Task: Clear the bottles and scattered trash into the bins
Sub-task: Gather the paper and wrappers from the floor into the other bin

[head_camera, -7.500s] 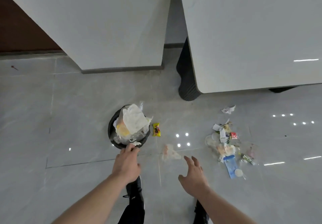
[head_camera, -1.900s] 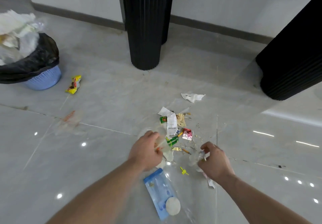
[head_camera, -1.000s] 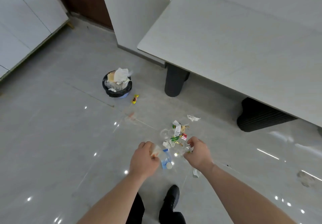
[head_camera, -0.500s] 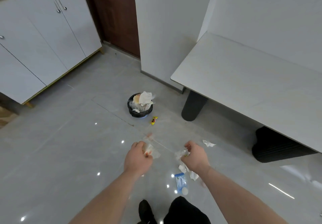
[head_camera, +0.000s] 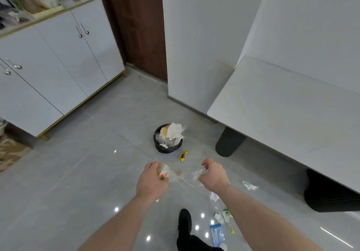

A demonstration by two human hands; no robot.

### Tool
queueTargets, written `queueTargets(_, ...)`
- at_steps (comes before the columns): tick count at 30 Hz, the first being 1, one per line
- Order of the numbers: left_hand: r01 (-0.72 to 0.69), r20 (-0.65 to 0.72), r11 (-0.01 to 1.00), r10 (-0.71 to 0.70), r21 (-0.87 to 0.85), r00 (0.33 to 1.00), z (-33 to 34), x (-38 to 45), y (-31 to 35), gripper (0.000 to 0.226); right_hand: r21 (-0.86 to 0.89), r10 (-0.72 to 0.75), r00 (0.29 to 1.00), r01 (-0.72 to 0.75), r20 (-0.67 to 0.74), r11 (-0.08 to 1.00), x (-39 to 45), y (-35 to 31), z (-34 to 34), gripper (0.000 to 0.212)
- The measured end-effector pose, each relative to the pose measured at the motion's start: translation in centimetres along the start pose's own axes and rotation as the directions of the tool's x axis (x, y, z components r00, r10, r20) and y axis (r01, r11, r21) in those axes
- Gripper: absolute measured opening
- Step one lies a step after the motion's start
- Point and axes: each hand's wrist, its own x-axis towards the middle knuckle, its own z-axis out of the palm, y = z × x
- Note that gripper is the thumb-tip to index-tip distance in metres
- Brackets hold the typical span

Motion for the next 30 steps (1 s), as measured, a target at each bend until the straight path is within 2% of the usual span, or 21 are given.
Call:
queueTargets(5,0.017,-0.077,1.0,-0.016,0.007,0.997,-3.0,5.5,-0.4,0.021,-0.011,-0.047,0.998,0.047,0.03,0.999,5.6,-4.8,-0.5,0.039)
queueTargets(11,0.037,-0.057,0.999,-0.038,-0.018,0.998,-5.9,12.0,-1.8,0.023,-0.027,-0.044,0.998,0.045,0.036,0.999,11.1,-9.8,-0.2,0.044)
queueTargets(24,-0.129,0.173,0.99,0.116,0.065,0.978,-12.8,28.9,-5.8,0.023,0.036,0.147,0.987,-0.145,-0.068,0.989,18.1,-19.8,3.3,0.042)
queueTargets(30,-0.255,0.266,0.962,0.221,0.101,0.938,-13.4,34.5,-4.0,0.02,0.112,0.253,0.961,-0.241,-0.108,0.964,20.5,-21.2,2.6,0.037)
